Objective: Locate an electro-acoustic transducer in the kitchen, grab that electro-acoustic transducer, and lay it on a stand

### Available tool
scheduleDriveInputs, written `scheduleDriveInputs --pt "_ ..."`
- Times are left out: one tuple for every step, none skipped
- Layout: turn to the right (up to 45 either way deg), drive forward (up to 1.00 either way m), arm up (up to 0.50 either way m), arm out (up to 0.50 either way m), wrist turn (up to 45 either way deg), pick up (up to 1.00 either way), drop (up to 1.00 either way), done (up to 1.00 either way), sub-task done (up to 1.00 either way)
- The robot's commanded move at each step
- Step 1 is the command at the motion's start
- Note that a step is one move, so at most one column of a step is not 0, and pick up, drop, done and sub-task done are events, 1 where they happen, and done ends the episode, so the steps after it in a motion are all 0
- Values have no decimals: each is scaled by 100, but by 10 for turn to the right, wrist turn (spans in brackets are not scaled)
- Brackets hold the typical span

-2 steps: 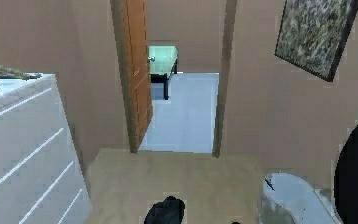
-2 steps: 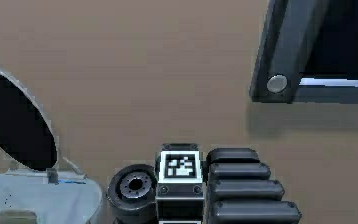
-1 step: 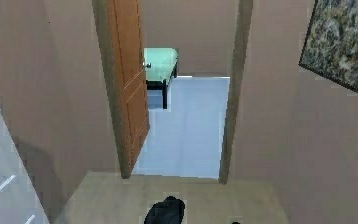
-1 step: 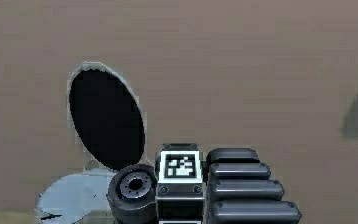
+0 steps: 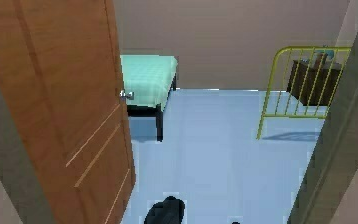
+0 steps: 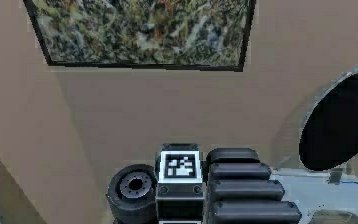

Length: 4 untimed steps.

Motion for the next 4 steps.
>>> scheduleDriveInputs --pt "-120 0 0 0 0 0 0 0 0" --pt "0 20 0 0 0 0 0 0 0" --pt "150 0 0 0 0 0 0 0 0" --pt "0 60 0 0 0 0 0 0 0"
